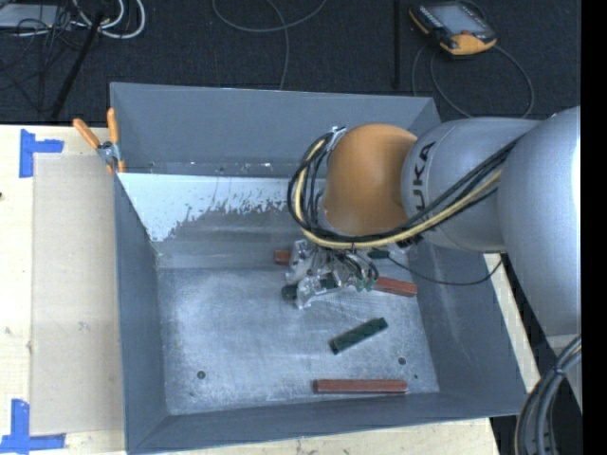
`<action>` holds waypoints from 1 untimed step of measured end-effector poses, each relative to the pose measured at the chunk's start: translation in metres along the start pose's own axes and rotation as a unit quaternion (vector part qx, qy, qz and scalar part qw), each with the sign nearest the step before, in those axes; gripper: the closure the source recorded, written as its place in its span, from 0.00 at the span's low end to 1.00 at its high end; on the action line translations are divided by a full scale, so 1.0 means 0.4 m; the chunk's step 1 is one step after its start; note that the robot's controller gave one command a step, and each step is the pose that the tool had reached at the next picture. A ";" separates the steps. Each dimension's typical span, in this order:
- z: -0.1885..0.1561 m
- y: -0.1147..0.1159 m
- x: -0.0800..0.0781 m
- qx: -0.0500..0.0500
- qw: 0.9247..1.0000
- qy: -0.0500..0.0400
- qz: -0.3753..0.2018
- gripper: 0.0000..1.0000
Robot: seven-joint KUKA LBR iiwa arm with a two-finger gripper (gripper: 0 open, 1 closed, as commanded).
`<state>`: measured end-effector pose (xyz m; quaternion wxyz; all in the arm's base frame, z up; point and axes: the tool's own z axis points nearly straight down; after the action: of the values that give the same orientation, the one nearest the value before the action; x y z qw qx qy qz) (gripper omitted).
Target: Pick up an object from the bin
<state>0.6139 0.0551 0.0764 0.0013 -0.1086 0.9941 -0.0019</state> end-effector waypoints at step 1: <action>0.000 0.000 0.000 0.000 1.000 0.000 0.001 1.00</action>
Offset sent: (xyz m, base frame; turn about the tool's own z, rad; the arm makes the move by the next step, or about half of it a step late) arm -0.0100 -0.0073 0.1425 -0.0031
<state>0.6139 0.0550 0.0764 0.0014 -0.1080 0.9941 -0.0016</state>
